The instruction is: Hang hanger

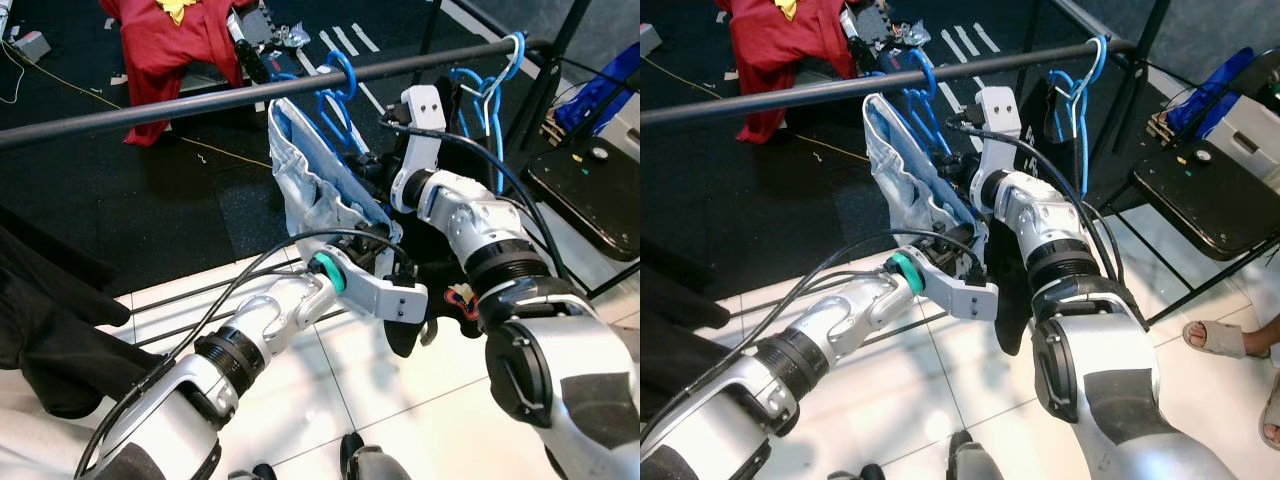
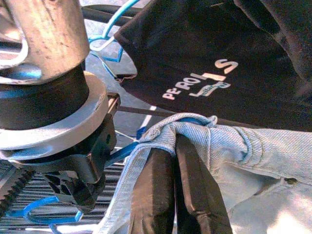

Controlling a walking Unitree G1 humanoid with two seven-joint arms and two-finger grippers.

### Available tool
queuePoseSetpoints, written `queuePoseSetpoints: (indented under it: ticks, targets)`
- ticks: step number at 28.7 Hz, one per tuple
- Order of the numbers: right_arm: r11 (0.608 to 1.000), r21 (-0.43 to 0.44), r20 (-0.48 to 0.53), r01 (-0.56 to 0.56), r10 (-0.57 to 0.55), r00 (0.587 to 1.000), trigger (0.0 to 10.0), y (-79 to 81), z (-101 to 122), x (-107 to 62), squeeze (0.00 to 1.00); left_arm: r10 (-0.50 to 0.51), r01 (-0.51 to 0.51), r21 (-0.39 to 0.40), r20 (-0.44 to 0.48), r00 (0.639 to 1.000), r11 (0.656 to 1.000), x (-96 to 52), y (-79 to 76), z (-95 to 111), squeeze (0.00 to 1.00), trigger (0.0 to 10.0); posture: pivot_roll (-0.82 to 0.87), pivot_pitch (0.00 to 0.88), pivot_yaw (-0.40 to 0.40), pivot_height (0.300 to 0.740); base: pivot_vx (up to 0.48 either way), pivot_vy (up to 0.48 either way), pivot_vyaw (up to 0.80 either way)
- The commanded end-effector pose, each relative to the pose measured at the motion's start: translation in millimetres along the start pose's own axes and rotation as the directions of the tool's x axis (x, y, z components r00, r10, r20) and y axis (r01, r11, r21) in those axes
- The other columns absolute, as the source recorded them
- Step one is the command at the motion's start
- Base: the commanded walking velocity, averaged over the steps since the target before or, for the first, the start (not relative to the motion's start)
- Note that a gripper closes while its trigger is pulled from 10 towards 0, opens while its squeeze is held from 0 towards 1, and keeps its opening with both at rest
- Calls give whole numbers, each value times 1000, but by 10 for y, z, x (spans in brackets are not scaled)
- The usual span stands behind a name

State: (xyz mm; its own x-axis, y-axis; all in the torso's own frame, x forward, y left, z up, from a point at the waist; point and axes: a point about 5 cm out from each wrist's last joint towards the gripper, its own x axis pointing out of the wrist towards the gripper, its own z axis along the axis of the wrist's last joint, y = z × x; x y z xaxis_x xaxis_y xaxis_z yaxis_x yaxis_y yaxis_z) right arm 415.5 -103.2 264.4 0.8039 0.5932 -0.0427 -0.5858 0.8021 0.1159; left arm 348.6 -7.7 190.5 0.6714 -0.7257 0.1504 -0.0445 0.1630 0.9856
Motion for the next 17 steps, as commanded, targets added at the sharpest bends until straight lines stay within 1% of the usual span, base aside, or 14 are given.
queuePoseSetpoints:
  ticks: [1, 5, 7, 10, 13, 17]
  targets:
    - [998, 64, -110, 0, 7, 994, 10000, 39, -326, 26, 0, 107, -105, -32, 71, 992, 994, 71, 216, 169, 0, 10000, -151, 197, 35, 740, 0, 0, 0]
    - [998, 68, -105, 2, 5, 994, 10000, 40, -308, 28, 0, 109, -106, -36, 76, 991, 994, 63, 226, 189, 0, 10000, -150, 196, 34, 740, 0, 0, 0]
    - [998, 69, -90, -12, 19, 996, 10000, 79, -255, 50, 0, 100, -97, -47, 78, 992, 994, 86, 191, 235, 0, 10000, -154, 193, 33, 740, 0, 0, 0]
    - [998, 68, -84, -19, 25, 996, 10000, 99, -237, 60, 0, 93, -89, -49, 79, 993, 995, 98, 171, 255, 0, 10000, -157, 192, 34, 740, 0, 0, 0]
    - [997, 71, -68, -40, 45, 997, 10000, 166, -187, 94, 0, 66, -60, -62, 100, 993, 996, 201, 114, 392, 0, 10000, -166, 189, 39, 740, 0, 0, 0]
    - [996, 71, -64, -45, 50, 997, 10000, 183, -176, 103, 0, 60, -53, -66, 106, 993, 996, 225, 106, 426, 0, 10000, -168, 189, 40, 740, 0, 0, 0]
